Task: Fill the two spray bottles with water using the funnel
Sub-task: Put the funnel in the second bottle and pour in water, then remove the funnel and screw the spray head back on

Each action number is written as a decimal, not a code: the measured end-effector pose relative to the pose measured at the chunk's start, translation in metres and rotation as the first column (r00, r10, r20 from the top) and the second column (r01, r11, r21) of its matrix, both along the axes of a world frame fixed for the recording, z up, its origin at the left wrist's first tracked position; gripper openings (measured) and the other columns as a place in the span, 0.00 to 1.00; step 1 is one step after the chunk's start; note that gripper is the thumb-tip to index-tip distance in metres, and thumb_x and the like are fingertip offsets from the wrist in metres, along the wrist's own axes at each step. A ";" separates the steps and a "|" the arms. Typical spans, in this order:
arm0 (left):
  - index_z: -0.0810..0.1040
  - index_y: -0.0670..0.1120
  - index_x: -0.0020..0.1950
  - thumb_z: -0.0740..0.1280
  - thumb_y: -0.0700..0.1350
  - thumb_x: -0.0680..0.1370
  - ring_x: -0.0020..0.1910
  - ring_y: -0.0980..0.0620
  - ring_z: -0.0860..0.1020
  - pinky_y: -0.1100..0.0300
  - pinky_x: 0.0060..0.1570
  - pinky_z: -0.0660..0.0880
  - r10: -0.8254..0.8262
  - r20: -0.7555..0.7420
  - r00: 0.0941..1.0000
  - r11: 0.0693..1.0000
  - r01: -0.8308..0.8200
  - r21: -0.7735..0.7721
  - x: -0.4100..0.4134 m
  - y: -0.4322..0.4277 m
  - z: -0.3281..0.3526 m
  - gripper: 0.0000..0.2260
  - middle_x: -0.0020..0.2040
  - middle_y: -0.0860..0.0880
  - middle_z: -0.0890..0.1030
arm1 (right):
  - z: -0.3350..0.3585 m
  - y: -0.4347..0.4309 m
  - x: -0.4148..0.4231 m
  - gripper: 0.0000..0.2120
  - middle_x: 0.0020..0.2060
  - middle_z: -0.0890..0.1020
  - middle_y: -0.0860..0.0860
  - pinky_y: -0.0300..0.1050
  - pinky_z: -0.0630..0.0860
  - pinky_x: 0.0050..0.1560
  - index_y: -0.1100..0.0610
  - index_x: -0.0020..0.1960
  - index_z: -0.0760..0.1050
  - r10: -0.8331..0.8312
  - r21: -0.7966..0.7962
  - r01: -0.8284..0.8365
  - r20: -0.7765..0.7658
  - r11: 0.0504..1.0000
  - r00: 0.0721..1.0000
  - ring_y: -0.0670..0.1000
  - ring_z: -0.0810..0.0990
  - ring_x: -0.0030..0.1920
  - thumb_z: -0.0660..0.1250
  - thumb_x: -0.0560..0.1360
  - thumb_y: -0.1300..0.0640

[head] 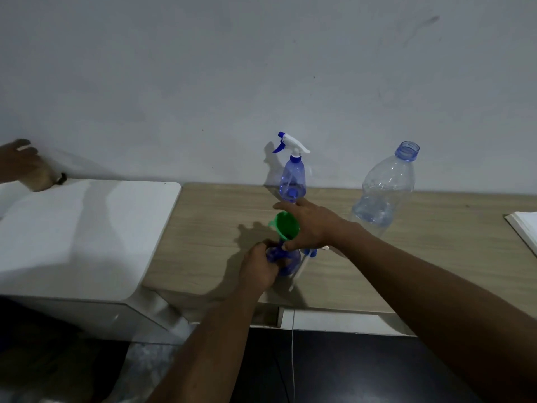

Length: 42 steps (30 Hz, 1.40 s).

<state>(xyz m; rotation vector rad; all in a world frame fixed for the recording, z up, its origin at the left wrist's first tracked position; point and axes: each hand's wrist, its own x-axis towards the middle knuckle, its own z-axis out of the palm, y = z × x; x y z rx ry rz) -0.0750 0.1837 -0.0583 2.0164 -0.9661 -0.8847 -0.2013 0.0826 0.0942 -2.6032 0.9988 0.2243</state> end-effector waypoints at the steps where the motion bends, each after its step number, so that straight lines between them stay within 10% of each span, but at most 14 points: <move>1: 0.78 0.59 0.55 0.80 0.50 0.69 0.52 0.48 0.82 0.48 0.54 0.81 -0.007 0.003 1.000 1.000 0.007 -0.015 -0.001 -0.001 -0.001 0.19 0.54 0.52 0.84 | 0.002 -0.001 -0.002 0.45 0.69 0.67 0.55 0.54 0.76 0.59 0.44 0.75 0.59 -0.002 0.002 0.002 -0.005 1.000 1.000 0.60 0.75 0.63 0.77 0.65 0.40; 10: 0.77 0.71 0.47 0.79 0.63 0.57 0.49 0.47 0.85 0.42 0.50 0.82 -0.009 -0.113 0.994 0.992 -0.005 -0.124 0.008 -0.008 -0.036 0.22 0.50 0.53 0.86 | 0.017 -0.009 -0.024 0.36 0.57 0.77 0.53 0.48 0.77 0.50 0.51 0.69 0.66 -0.184 0.136 0.164 0.149 0.977 0.972 0.54 0.77 0.53 0.78 0.66 0.48; 20: 0.78 0.63 0.48 0.78 0.63 0.60 0.47 0.47 0.84 0.41 0.50 0.81 -0.044 -0.090 0.995 0.987 0.029 -0.159 0.004 0.000 -0.017 0.20 0.49 0.52 0.85 | -0.071 0.015 -0.090 0.31 0.49 0.79 0.52 0.47 0.75 0.46 0.55 0.54 0.72 -0.655 0.430 0.510 0.328 0.745 0.681 0.52 0.78 0.48 0.84 0.59 0.46; 37: 0.78 0.61 0.51 0.79 0.63 0.59 0.49 0.47 0.84 0.41 0.53 0.82 -0.045 -0.087 0.995 0.992 0.034 -0.122 0.006 0.000 -0.015 0.24 0.52 0.51 0.85 | -0.133 0.043 -0.115 0.39 0.58 0.79 0.49 0.51 0.74 0.58 0.49 0.63 0.72 -0.519 0.050 0.518 0.153 0.854 0.841 0.52 0.77 0.57 0.72 0.59 0.28; 42: 0.77 0.62 0.51 0.78 0.65 0.59 0.49 0.50 0.85 0.42 0.53 0.82 -0.073 -0.066 0.995 0.992 0.066 -0.107 0.010 0.000 -0.015 0.24 0.52 0.54 0.85 | -0.113 0.040 -0.100 0.35 0.65 0.77 0.53 0.49 0.74 0.61 0.52 0.68 0.71 -0.490 0.163 0.468 0.421 0.869 0.764 0.52 0.75 0.63 0.65 0.72 0.29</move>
